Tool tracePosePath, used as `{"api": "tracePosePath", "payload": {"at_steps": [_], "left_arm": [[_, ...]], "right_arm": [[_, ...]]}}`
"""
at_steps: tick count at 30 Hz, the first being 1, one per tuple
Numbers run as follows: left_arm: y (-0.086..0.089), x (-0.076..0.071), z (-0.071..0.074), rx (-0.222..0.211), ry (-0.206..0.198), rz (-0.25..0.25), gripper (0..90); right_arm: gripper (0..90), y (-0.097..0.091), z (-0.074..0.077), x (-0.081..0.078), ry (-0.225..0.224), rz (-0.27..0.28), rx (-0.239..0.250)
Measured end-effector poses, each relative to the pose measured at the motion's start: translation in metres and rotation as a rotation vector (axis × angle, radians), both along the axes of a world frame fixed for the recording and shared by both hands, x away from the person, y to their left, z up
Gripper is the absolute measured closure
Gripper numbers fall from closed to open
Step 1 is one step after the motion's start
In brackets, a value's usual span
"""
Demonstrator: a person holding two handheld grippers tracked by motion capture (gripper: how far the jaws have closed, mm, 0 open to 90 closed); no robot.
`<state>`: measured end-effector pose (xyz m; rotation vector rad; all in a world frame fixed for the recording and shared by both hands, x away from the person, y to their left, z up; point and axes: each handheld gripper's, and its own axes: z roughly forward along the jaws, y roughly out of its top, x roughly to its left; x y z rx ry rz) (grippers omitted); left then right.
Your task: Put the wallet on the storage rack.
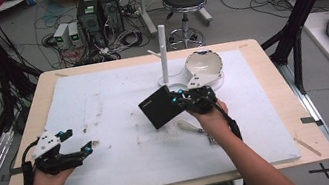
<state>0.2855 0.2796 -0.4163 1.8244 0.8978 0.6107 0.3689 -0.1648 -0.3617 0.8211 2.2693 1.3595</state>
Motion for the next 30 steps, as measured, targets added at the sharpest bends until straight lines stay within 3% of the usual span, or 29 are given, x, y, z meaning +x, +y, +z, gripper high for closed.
{"api": "tracePosePath", "payload": {"at_steps": [8,17,30], "left_arm": [[-0.004,0.005,0.0,-0.004,0.001,-0.012,16.0],[-0.003,0.005,0.001,-0.008,-0.003,-0.007,16.0],[-0.001,0.002,0.001,-0.003,-0.001,-0.007,16.0]], "right_arm": [[86.5,-0.021,0.021,0.009,-0.04,-0.049,-0.025],[86.4,-0.045,0.057,0.027,-0.101,-0.116,-0.082],[86.4,-0.075,0.077,0.053,-0.137,-0.217,-0.105]]}}
